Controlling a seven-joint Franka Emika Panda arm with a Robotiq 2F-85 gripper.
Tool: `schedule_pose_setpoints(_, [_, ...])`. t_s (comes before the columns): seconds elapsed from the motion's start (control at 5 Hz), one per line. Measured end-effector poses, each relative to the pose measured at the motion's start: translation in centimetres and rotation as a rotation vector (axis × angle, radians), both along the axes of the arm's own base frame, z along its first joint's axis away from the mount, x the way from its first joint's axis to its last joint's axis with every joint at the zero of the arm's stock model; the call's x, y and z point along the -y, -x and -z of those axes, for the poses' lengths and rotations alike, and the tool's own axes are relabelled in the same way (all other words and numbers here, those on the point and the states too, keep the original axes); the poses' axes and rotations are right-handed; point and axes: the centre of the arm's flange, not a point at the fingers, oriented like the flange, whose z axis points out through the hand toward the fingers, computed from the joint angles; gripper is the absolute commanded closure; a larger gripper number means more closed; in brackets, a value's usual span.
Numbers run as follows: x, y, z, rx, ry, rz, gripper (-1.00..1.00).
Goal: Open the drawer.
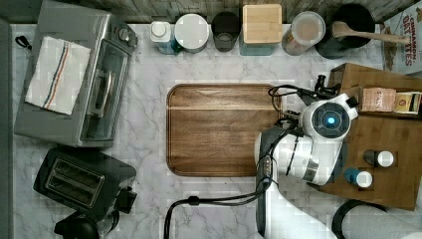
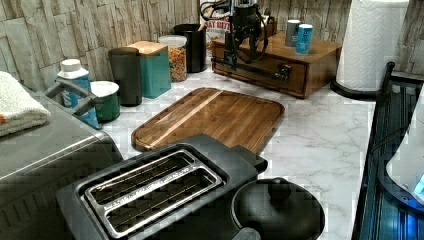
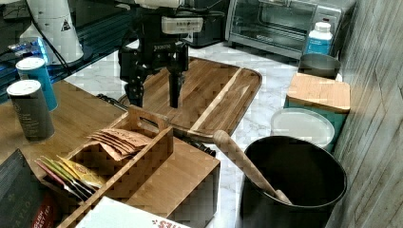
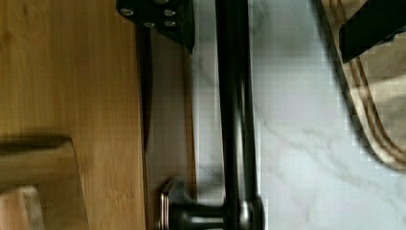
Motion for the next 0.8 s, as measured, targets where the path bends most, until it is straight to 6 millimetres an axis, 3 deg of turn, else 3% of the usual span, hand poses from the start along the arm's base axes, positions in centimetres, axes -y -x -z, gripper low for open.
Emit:
schedule_pose_setpoints(0.4, [0.0, 0.1, 5.5, -0.036, -0.023, 0.019, -1.00])
schedule_pose_setpoints(0.6, [-0.1, 0.4, 6.7, -0.058, -0.027, 0.023, -1.00])
schedule_pose_setpoints(0.8, [0.1, 0.4, 6.5, -0.062, -0.024, 0.027, -1.00])
